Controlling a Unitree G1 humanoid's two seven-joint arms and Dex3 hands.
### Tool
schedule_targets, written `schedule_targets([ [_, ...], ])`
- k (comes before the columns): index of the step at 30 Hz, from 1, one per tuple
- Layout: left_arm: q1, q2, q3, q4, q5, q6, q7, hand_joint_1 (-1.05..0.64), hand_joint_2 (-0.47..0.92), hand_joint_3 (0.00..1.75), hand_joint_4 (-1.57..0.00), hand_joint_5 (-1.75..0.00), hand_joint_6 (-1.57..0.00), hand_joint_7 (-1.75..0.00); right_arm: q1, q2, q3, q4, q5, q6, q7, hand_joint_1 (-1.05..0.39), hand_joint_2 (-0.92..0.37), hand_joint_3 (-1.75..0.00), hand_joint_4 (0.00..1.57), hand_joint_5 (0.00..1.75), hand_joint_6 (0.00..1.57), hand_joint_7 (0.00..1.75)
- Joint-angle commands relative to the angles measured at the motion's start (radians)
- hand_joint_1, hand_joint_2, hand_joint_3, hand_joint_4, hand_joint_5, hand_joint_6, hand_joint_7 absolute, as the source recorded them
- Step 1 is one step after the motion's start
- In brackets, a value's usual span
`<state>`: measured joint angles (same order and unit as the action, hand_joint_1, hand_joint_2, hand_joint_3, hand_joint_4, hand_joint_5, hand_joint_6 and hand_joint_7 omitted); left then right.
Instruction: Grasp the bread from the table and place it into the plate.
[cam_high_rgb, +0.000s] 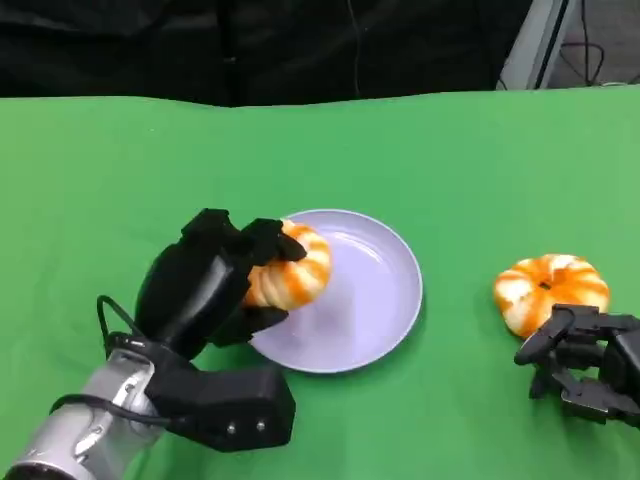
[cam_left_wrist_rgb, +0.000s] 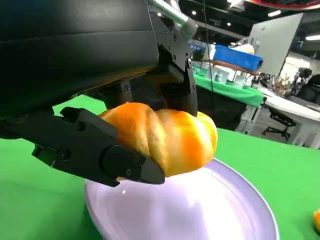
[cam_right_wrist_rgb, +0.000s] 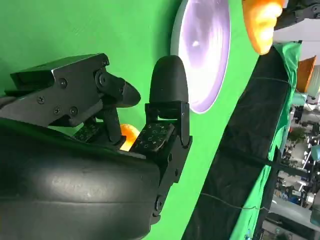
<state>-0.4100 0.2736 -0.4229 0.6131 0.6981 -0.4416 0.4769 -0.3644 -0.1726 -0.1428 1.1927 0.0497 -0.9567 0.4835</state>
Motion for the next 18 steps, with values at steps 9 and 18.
schedule_targets([
  [9, -0.03, -0.031, -0.019, 0.048, 0.02, -0.015, 0.0, -0.14, 0.92, 0.36, -0.45, -1.61, -0.62, -1.11, 0.003, -0.021, -0.009, -0.003, 0.009, -0.008, -0.005, 0.11, -0.76, -0.74, 0.92, 1.36, 0.98, 0.95],
  [18, -0.076, -0.063, -0.04, 0.128, 0.029, -0.046, 0.01, -0.12, 0.92, 0.31, -0.45, -1.6, -0.61, -1.16, 0.005, -0.021, -0.006, -0.002, 0.003, -0.015, -0.009, 0.1, -0.76, -0.72, 0.91, 1.35, 0.97, 0.94],
])
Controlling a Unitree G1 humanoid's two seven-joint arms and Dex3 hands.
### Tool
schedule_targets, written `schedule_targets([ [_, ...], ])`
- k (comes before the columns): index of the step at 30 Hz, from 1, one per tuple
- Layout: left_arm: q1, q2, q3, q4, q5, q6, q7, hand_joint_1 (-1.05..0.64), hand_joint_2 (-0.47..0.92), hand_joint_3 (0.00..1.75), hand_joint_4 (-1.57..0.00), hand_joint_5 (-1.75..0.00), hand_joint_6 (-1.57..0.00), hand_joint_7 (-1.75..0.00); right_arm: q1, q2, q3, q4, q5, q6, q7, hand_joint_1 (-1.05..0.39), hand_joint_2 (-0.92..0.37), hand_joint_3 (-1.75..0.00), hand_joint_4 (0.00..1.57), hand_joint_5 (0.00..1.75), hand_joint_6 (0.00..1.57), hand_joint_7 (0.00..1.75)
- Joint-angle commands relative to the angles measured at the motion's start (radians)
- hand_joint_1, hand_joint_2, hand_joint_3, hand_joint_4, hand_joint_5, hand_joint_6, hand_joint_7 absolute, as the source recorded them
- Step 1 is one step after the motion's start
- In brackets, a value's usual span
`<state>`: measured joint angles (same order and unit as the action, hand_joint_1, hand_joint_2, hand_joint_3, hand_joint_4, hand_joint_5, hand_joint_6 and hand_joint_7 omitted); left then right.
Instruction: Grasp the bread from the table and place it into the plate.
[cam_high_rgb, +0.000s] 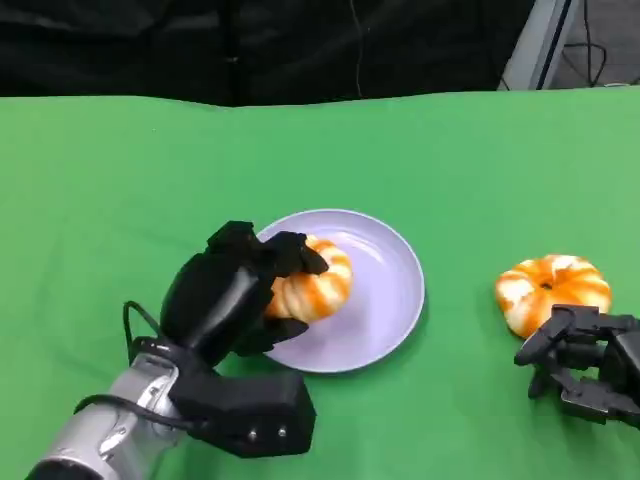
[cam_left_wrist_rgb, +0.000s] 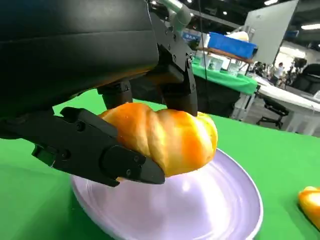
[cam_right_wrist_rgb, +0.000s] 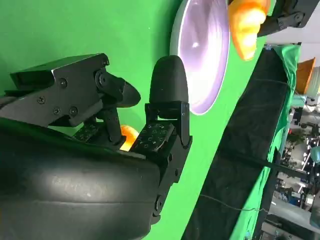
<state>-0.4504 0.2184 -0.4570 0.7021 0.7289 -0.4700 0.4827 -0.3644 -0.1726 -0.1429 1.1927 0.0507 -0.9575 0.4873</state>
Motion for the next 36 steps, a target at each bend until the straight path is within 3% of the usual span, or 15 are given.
schedule_targets([
  [1, -0.043, -0.011, -0.008, 0.048, -0.001, -0.019, 0.001, -0.13, 0.92, 0.3, -0.44, -1.61, -0.6, -1.17, 0.005, -0.022, -0.005, -0.001, -0.001, -0.016, -0.016, 0.1, -0.77, -0.72, 0.91, 1.35, 0.97, 0.94],
  [7, -0.088, -0.03, -0.017, 0.094, -0.008, -0.01, -0.034, -0.14, 0.92, 0.36, -0.43, -1.64, -0.59, -1.18, 0.005, -0.02, -0.003, -0.002, -0.004, -0.022, -0.021, 0.11, -0.77, -0.71, 0.92, 1.34, 0.98, 0.94],
  [29, -0.157, -0.056, -0.034, 0.212, -0.006, -0.023, -0.041, -0.16, 0.92, 0.32, -0.45, -1.57, -0.62, -1.08, 0.005, -0.015, -0.003, 0.0, 0.001, -0.02, -0.022, 0.12, -0.78, -0.7, 0.92, 1.34, 0.98, 0.93],
  [31, -0.158, -0.06, -0.034, 0.22, -0.015, -0.022, -0.067, -0.24, 0.92, 0.25, -0.54, -1.14, -0.8, -0.52, 0.005, -0.015, -0.004, -0.001, 0.004, -0.017, -0.019, 0.12, -0.78, -0.7, 0.91, 1.34, 0.98, 0.93],
  [33, -0.159, -0.061, -0.033, 0.222, -0.018, -0.023, -0.074, -0.26, 0.92, 0.24, -0.57, -1.02, -0.87, -0.33, 0.005, -0.015, -0.004, 0.0, 0.004, -0.016, -0.019, 0.12, -0.78, -0.7, 0.91, 1.35, 0.97, 0.94],
  [36, -0.159, -0.062, -0.032, 0.224, -0.018, -0.023, -0.076, -0.26, 0.92, 0.24, -0.58, -0.99, -0.89, -0.27, 0.005, -0.015, -0.004, 0.0, 0.004, -0.016, -0.019, 0.12, -0.78, -0.7, 0.91, 1.35, 0.97, 0.94],
])
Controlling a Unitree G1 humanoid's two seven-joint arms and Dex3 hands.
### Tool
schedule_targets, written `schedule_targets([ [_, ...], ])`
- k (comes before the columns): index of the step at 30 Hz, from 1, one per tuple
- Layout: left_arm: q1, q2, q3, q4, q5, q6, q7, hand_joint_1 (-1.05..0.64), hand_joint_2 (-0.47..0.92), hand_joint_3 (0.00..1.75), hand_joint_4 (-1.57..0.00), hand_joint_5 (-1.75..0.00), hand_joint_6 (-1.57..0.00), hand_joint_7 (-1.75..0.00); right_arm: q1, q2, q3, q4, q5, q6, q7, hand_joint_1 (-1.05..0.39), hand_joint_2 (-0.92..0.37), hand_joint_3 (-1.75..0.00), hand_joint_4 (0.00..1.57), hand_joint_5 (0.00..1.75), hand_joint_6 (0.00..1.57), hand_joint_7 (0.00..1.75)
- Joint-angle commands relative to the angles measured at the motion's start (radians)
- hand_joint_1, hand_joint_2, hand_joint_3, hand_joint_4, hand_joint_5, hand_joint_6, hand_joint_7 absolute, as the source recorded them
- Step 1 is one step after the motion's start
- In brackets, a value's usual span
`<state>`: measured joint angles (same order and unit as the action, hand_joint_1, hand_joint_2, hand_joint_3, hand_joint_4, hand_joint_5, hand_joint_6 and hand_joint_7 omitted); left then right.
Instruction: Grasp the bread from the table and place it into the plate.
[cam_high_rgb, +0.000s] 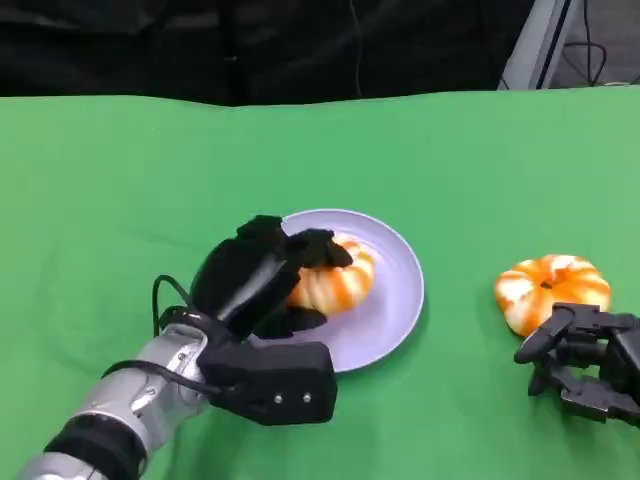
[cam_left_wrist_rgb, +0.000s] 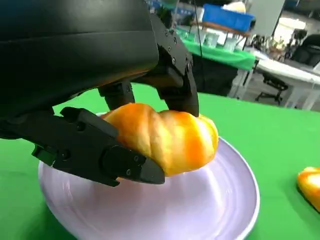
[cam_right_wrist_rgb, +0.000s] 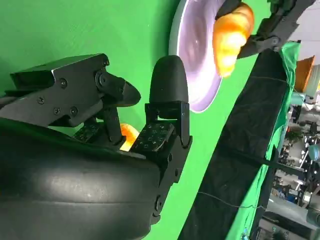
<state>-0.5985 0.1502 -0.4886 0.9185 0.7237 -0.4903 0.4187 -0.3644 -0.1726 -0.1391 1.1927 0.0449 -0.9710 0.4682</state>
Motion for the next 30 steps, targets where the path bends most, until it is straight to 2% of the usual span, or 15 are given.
schedule_targets([
  [1, -0.013, 0.005, -0.006, 0.018, -0.006, -0.003, -0.007, -0.28, 0.92, 0.23, -0.59, -0.95, -0.89, -0.24, 0.006, -0.015, -0.008, -0.001, 0.009, -0.003, -0.002, 0.12, -0.78, -0.7, 0.91, 1.35, 0.97, 0.94],
  [2, -0.014, 0.004, -0.01, 0.026, -0.001, -0.003, -0.002, -0.32, 0.92, 0.21, -0.64, -0.79, -0.9, -0.15, 0.007, -0.014, -0.007, -0.002, 0.008, -0.004, -0.005, 0.12, -0.78, -0.7, 0.91, 1.35, 0.97, 0.94],
  [4, -0.017, 0.003, -0.015, 0.037, 0.003, -0.004, 0.003, -0.35, 0.92, 0.2, -0.69, -0.64, -0.91, -0.07, 0.007, -0.014, -0.007, -0.003, 0.007, -0.004, -0.007, 0.11, -0.78, -0.7, 0.91, 1.34, 0.97, 0.94],
  [14, -0.022, 0.004, -0.029, 0.046, 0.012, 0.005, 0.015, -0.38, 0.92, 0.21, -0.72, -0.53, -0.92, -0.03, 0.008, -0.014, -0.007, -0.003, 0.009, -0.005, -0.004, 0.11, -0.78, -0.7, 0.92, 1.34, 0.97, 0.93],
  [16, -0.024, 0.005, -0.039, 0.047, 0.029, 0.02, 0.023, -0.47, 0.92, 0.22, -0.79, -0.29, -0.89, -0.01, 0.008, -0.014, -0.008, -0.003, 0.011, -0.005, 0.0, 0.12, -0.78, -0.7, 0.91, 1.34, 0.97, 0.93],
  [17, -0.024, 0.007, -0.045, 0.043, 0.039, 0.036, 0.019, -0.48, 0.92, 0.23, -0.8, -0.26, -0.88, 0.0, 0.008, -0.015, -0.008, -0.004, 0.01, -0.008, 0.001, 0.12, -0.78, -0.7, 0.91, 1.34, 0.97, 0.93],
  [18, -0.024, 0.008, -0.05, 0.04, 0.045, 0.046, 0.015, -0.69, 0.92, 0.28, -0.71, -0.15, -0.73, 0.0, 0.007, -0.015, -0.007, -0.004, 0.01, -0.01, 0.001, 0.11, -0.78, -0.7, 0.91, 1.34, 0.98, 0.93],
  [20, -0.023, 0.01, -0.055, 0.033, 0.051, 0.062, 0.008, -0.85, 0.92, 0.34, -0.65, -0.07, -0.62, 0.0, 0.007, -0.015, -0.007, -0.004, 0.011, -0.009, 0.004, 0.1, -0.77, -0.71, 0.91, 1.35, 0.98, 0.93],
  [23, -0.02, 0.013, -0.057, 0.024, 0.05, 0.069, 0.002, -0.92, 0.92, 0.38, -0.62, -0.03, -0.56, 0.0, 0.007, -0.015, -0.006, -0.004, 0.008, -0.007, 0.0, 0.1, -0.76, -0.72, 0.9, 1.35, 0.98, 0.93],
  [30, -0.019, 0.016, -0.063, 0.017, 0.047, 0.073, 0.0, -0.94, 0.92, 0.42, -0.59, 0.0, -0.52, 0.0, 0.005, -0.015, -0.007, -0.001, 0.009, -0.008, 0.001, 0.1, -0.75, -0.73, 0.91, 1.35, 0.98, 0.91],
])
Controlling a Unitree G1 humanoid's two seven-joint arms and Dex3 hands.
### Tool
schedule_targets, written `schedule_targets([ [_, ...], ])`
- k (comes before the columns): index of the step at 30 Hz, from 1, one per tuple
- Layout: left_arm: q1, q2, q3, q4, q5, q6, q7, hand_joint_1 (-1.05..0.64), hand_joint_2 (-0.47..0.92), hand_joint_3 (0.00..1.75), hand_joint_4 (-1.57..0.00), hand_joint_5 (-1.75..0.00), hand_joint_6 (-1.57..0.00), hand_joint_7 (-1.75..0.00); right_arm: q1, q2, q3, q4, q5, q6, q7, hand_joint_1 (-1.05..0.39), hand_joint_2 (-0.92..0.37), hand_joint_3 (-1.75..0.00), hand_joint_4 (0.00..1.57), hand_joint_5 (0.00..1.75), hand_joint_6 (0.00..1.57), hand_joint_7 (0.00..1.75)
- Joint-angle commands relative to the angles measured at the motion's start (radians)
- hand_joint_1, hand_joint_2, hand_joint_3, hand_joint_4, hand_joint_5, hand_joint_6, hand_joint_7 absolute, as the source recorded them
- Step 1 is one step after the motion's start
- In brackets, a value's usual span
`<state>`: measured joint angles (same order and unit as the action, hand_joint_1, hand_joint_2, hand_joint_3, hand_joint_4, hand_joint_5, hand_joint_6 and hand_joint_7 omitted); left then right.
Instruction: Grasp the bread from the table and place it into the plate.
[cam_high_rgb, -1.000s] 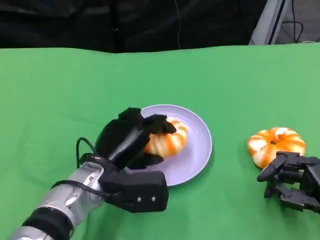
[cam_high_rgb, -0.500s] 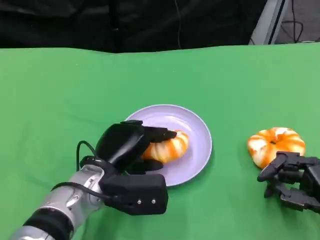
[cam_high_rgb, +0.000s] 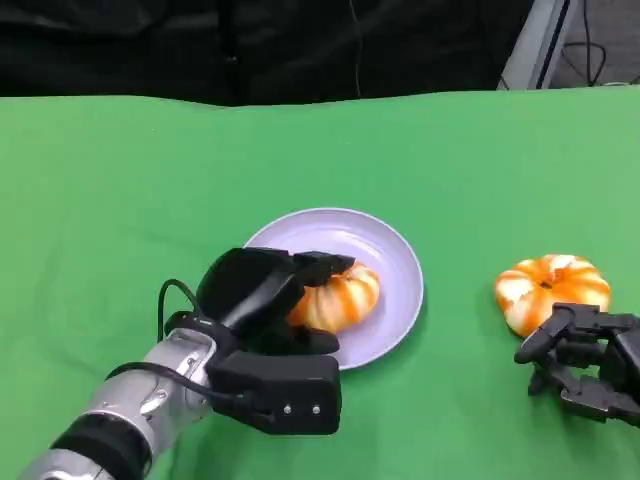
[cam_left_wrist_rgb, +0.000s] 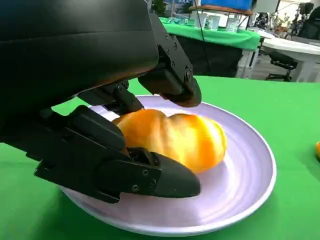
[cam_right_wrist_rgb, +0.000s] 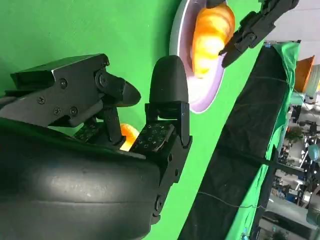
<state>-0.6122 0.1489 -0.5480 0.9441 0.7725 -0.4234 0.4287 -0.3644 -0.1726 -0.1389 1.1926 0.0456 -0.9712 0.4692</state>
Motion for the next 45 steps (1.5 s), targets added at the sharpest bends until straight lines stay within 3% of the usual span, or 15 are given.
schedule_targets([
  [1, -0.005, 0.017, -0.004, -0.009, -0.002, 0.006, -0.01, -0.94, 0.92, 0.42, -0.59, 0.0, -0.52, 0.0, 0.005, -0.015, -0.007, -0.001, 0.008, -0.008, 0.0, 0.1, -0.75, -0.73, 0.91, 1.35, 0.98, 0.91],
  [12, -0.001, 0.02, 0.0, -0.017, -0.006, 0.005, -0.01, -0.94, 0.92, 0.43, -0.59, 0.0, -0.52, 0.0, 0.005, -0.014, -0.007, -0.001, 0.009, -0.006, 0.001, 0.1, -0.75, -0.74, 0.91, 1.34, 0.99, 0.89],
  [17, 0.012, 0.03, 0.009, -0.047, -0.017, -0.005, -0.01, -1.02, 0.92, 0.51, -0.53, 0.0, -0.47, 0.0, 0.005, -0.013, -0.007, 0.0, 0.009, -0.007, 0.0, 0.1, -0.77, -0.72, 0.91, 1.35, 0.99, 0.88],
  [45, 0.023, 0.039, 0.008, -0.089, -0.016, 0.021, -0.027, -1.0, 0.92, 0.51, -0.52, 0.0, -0.47, 0.0, 0.004, -0.012, -0.005, -0.001, 0.007, -0.004, -0.003, 0.1, -0.75, -0.74, 0.91, 1.35, 1.0, 0.88],
])
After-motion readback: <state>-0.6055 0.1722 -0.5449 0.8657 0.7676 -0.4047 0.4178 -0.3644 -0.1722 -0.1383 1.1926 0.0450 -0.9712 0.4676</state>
